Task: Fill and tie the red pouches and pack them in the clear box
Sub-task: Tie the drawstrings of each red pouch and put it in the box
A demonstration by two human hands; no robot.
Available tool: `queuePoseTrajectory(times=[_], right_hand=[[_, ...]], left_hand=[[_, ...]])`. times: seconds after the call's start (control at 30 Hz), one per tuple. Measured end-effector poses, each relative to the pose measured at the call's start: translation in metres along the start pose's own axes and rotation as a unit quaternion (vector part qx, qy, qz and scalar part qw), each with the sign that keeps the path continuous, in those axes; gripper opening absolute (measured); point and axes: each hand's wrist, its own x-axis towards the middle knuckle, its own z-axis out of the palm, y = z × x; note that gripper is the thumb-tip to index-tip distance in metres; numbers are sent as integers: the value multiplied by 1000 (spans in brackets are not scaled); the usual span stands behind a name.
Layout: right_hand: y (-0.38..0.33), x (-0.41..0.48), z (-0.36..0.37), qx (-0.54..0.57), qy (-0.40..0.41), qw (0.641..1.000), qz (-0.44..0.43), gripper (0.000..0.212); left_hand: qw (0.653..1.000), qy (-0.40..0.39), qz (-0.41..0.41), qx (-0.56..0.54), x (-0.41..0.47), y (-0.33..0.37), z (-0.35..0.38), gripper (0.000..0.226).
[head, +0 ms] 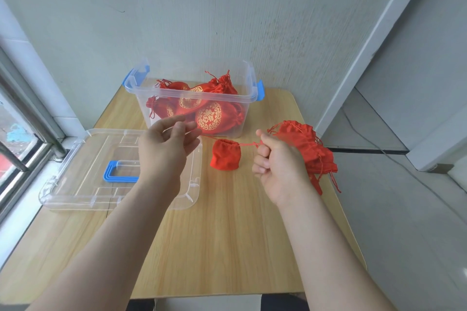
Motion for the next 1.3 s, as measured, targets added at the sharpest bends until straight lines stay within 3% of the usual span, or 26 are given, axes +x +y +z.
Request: queuePoseTrajectory(times=[0.13, 0.33, 0.7, 0.83, 0.93, 1.07, 1.23, 1.3], right_hand=[[0, 0, 0, 112, 15, 993, 41, 13], [0, -2, 2, 212, 23, 975, 65, 8], [11, -1, 10, 169, 108, 979, 37, 16], [12, 0, 7, 61, 60, 996, 31, 7], [12, -3, 2, -136, 4, 990, 32, 24], [16, -8, 0, -362, -19, 932, 26, 45], [13, -13, -4, -486, -28, 872, -55, 32], [13, -18, -4, -538, -39, 836, -103, 16]], left_hand=[[992, -22, -64, -110, 2, 2, 5, 20], [995, 4, -62, -77, 6, -1, 4, 20], [1000, 11, -16, 19, 6, 2, 1, 20], [987, -12, 60, 151, 7, 0, 0, 22], [956, -29, 74, 284, 5, -3, -2, 27], [909, -76, 43, 408, -1, -1, -6, 23], [832, -150, 63, 531, -3, 0, -13, 32], [824, -156, 80, 539, -4, 1, -13, 31]])
